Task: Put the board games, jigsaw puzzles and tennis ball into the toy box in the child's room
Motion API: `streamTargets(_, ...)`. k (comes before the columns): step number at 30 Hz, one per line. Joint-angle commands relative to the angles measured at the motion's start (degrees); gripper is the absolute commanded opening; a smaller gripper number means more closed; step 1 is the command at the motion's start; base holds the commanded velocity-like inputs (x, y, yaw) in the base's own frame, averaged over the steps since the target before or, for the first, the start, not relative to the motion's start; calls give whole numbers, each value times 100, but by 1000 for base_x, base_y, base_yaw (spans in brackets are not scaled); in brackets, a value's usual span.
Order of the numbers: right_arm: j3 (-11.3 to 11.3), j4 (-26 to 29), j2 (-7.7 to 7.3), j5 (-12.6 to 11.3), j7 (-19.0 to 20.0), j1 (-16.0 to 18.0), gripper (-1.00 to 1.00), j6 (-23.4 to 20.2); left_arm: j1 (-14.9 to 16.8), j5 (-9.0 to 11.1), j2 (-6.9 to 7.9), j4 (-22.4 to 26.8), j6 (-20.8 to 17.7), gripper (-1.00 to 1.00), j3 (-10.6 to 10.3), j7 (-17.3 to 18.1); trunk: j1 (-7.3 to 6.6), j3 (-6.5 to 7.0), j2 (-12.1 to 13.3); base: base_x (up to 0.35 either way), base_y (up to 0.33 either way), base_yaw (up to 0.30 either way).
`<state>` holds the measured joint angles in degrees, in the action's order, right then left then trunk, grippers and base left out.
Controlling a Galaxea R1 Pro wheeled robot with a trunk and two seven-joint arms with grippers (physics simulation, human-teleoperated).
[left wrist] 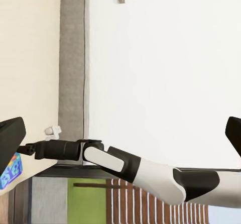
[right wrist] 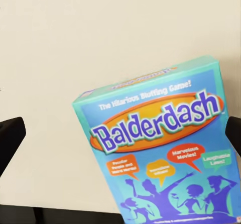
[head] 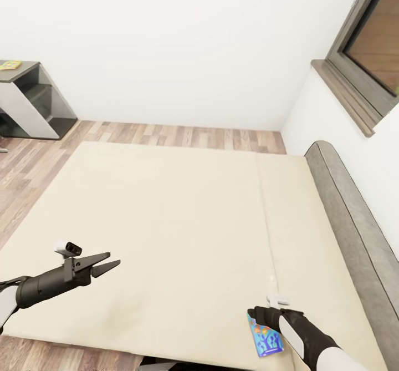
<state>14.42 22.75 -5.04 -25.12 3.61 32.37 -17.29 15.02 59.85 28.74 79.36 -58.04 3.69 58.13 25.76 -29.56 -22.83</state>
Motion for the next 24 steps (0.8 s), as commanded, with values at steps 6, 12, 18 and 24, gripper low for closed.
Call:
streamTargets(6,-2,10,-13,-47,49,-47,100,-7,5,0,-50,0,-24,100,0,14,3,-52,-9,0,0,61)
streamTargets(12,-8,10,-14,-66,58,-60,100,10,6,0,-105,0,-30,100,0,14,3,-64,-9,0,0,15)
streamTargets(18,-9,10,-29,-70,60,-70,100,20,9,0,-119,0,-32,100,0,14,3,-66,-9,0,0,0)
streamTargets(24,-9,16,-72,-78,61,-72,100,23,9,0,-128,0,-32,100,0,-30,3,-67,-9,0,0,-54)
